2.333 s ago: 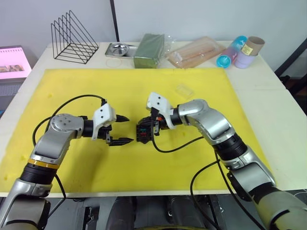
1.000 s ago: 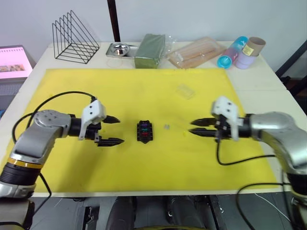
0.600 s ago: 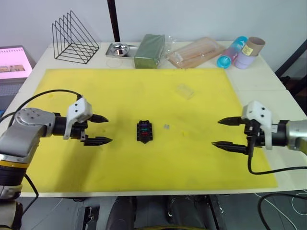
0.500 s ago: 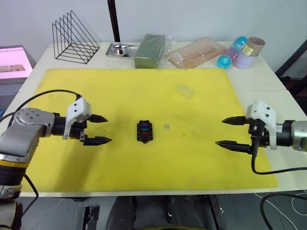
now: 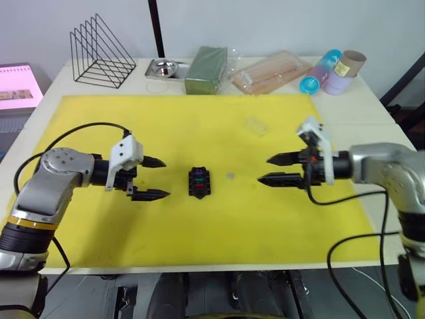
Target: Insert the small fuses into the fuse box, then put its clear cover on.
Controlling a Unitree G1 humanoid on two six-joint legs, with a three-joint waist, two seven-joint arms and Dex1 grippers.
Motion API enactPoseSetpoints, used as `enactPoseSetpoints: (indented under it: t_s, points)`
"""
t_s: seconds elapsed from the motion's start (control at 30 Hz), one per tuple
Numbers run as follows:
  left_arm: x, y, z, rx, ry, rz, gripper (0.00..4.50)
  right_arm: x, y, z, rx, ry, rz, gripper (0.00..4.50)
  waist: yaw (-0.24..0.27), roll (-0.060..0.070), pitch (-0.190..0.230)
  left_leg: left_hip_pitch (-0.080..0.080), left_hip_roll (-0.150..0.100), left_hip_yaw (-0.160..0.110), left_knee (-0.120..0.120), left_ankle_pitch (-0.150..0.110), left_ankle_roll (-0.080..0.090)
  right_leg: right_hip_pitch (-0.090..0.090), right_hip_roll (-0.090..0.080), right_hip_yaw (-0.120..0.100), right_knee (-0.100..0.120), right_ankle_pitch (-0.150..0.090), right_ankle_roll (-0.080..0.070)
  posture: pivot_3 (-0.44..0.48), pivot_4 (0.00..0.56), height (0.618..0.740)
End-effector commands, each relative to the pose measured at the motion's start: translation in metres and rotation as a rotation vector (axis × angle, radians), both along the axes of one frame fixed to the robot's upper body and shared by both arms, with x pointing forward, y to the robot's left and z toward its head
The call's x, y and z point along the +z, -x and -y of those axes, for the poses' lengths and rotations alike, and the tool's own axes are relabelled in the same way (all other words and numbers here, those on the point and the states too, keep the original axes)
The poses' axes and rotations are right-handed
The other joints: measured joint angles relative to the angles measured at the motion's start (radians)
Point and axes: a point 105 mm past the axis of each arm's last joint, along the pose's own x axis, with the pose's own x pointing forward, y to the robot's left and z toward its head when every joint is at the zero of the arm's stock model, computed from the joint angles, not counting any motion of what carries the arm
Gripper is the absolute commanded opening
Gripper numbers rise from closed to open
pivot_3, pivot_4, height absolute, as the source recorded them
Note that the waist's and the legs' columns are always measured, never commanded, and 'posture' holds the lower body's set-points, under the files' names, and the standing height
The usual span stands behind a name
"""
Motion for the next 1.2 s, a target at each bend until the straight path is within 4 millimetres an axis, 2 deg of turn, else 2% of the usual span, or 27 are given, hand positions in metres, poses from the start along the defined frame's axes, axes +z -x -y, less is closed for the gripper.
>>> enactPoseSetpoints:
  t_s: [0.03,0.13,0.27,0.63,0.87,1.2]
  points:
    - [0.004,0.000,0.006,-0.025,-0.017,0.035,4.50,-0.001,-0.009,-0.014,0.010,-0.023,-0.088,4.48,0.002,0.000,0.000,0.000,0.000,0.000,0.000,0.000,0.000,0.000,0.000,0.000,0.000,0.000,0.000,0.000,0.150,0.740]
    - [0.004,-0.001,0.008,-0.027,-0.016,0.033,4.50,-0.003,-0.017,-0.020,0.010,-0.046,-0.140,4.48,0.005,0.000,0.000,0.000,0.000,0.000,0.000,0.000,0.000,0.000,0.000,0.000,0.000,0.000,0.000,0.000,0.150,0.740]
    - [0.001,0.003,0.013,-0.042,-0.010,0.025,4.50,-0.016,-0.030,-0.032,0.006,-0.047,-0.216,3.58,0.000,0.000,0.000,0.000,0.000,0.000,0.000,0.000,0.000,0.000,0.000,0.000,0.000,0.000,0.000,0.000,0.150,0.740]
    - [-0.001,0.001,0.016,-0.029,0.002,0.034,4.50,-0.029,-0.044,-0.037,0.005,-0.055,-0.323,3.58,-0.002,0.000,0.000,0.000,0.000,0.000,0.000,0.000,0.000,0.000,0.000,-0.001,0.001,0.000,0.000,0.000,0.150,0.740]
    - [-0.002,0.001,0.015,-0.017,0.006,0.041,4.50,-0.042,-0.043,-0.044,0.030,-0.045,-0.376,3.58,-0.002,0.000,0.000,0.000,0.000,0.000,0.000,0.000,0.000,0.000,0.000,-0.001,0.001,0.000,0.000,0.000,0.150,0.740]
    - [-0.001,0.001,0.014,-0.008,0.010,0.049,4.50,-0.043,-0.043,-0.053,0.057,-0.088,-0.416,3.58,-0.003,0.000,0.000,0.000,0.000,0.000,0.000,0.000,0.000,0.000,0.000,-0.001,0.001,0.000,0.000,0.000,0.150,0.740]
